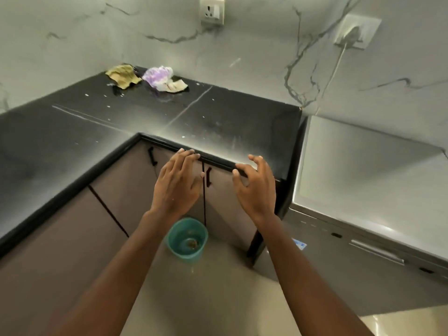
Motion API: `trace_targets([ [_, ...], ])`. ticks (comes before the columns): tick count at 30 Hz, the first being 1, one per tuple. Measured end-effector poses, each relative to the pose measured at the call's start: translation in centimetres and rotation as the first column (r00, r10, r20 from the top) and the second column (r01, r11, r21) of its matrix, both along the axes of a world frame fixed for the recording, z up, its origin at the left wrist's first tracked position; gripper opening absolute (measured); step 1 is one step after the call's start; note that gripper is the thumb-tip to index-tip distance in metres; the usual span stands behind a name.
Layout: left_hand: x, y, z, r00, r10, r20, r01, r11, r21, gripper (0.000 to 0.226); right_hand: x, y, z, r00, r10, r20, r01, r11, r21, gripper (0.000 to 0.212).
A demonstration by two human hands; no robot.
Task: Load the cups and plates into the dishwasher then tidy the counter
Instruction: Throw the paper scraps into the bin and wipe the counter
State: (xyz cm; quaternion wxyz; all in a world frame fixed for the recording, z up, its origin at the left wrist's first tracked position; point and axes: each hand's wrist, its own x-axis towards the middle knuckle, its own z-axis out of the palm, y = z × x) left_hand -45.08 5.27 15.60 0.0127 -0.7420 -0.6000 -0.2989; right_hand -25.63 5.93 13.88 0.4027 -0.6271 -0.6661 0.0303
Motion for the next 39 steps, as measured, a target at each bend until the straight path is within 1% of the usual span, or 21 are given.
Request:
trace_targets([
  [5, -3.6, 2.0, 2.2, 0.997, 0.081, -0.01, -0.081, 0.997, 0.006, 0.048, -2.6, 4.3, 2.5, 0.993, 0.116, 0.02, -0.115, 0.993, -0.04, 0.03],
  [9, -4.8, 4.2, 3.1, 0.996, 0.089, -0.015, -0.089, 0.996, 0.002, 0.047, -3.9, 7.1, 3.4, 0.987, 0.158, 0.038, -0.156, 0.987, -0.046, 0.032],
  [12, -5.7, 7.0, 4.0, 0.994, 0.107, 0.01, -0.108, 0.994, 0.005, 0.047, -5.1, 10.3, 3.9, 0.978, 0.205, 0.047, -0.202, 0.978, -0.051, 0.033],
  [16, -7.1, 10.3, 4.3, 0.99, 0.14, 0.004, -0.14, 0.99, -0.001, 0.047, -6.4, 14.4, 4.3, 0.97, 0.24, 0.045, -0.238, 0.97, -0.046, 0.032],
  [23, -9.7, 19.2, 4.8, 0.984, 0.175, 0.015, -0.175, 0.984, -0.007, 0.042, -8.8, 24.7, 5.2, 0.953, 0.296, 0.057, -0.295, 0.955, -0.024, 0.032],
  [25, -10.5, 22.3, 5.2, 0.985, 0.175, 0.0, -0.175, 0.985, -0.006, 0.042, -9.5, 28.4, 5.6, 0.95, 0.311, 0.033, -0.31, 0.95, -0.021, 0.032],
  [30, -12.8, 28.5, 5.7, 0.977, 0.215, -0.006, -0.215, 0.977, -0.006, 0.044, -10.9, 36.0, 5.5, 0.93, 0.367, -0.017, -0.367, 0.926, -0.083, 0.034],
  [33, -14.1, 31.2, 5.8, 0.969, 0.245, -0.028, -0.245, 0.969, -0.02, 0.046, -11.9, 38.9, 5.3, 0.922, 0.386, -0.031, -0.387, 0.915, -0.111, 0.031],
  [39, -16.4, 35.0, 5.4, 0.957, 0.285, -0.052, -0.287, 0.957, -0.041, 0.046, -13.9, 43.6, 5.0, 0.903, 0.424, -0.065, -0.429, 0.897, -0.106, 0.024],
])
